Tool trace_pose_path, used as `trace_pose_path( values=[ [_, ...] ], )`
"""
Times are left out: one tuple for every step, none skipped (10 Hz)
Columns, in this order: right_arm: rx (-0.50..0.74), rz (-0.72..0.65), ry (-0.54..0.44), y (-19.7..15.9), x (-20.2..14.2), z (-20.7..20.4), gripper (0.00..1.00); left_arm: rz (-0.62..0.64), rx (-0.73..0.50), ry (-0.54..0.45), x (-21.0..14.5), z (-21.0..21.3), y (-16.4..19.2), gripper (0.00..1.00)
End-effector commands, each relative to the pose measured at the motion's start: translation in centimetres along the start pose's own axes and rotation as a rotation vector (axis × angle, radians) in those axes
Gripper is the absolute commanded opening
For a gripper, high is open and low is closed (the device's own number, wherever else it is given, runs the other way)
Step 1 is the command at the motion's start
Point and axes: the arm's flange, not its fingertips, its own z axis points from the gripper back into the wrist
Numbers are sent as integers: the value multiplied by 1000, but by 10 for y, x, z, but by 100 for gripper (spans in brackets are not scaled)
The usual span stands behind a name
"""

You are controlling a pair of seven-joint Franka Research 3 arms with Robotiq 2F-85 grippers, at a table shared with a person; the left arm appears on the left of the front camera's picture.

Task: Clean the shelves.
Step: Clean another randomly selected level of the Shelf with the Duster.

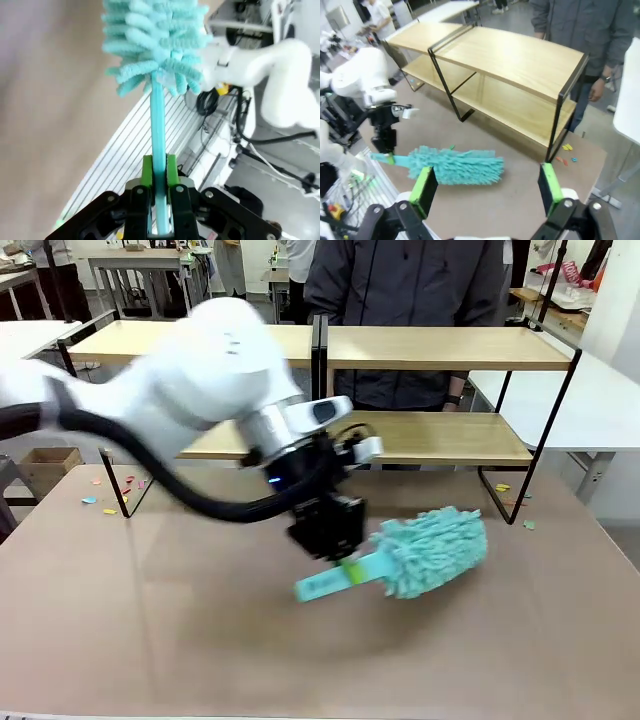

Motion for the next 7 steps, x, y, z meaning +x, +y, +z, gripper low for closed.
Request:
trace_pose_path(
  values=[
    [9,2,-6,0,2,0,100,-70,-24,-149,-118,25,4,0],
    [9,2,-6,0,2,0,100,-34,-25,-268,-160,35,12,0],
    [9,2,-6,0,2,0,100,-17,-38,-356,-202,42,21,0],
    [9,2,-6,0,2,0,100,-9,-58,-437,-243,47,30,0],
    [9,2,-6,0,2,0,100,63,-100,-554,-281,49,39,0],
    [9,2,-6,0,2,0,100,222,-170,-634,-286,50,48,0],
    [9,2,-6,0,2,0,100,19,-82,-442,-180,99,17,0]
  ],
)
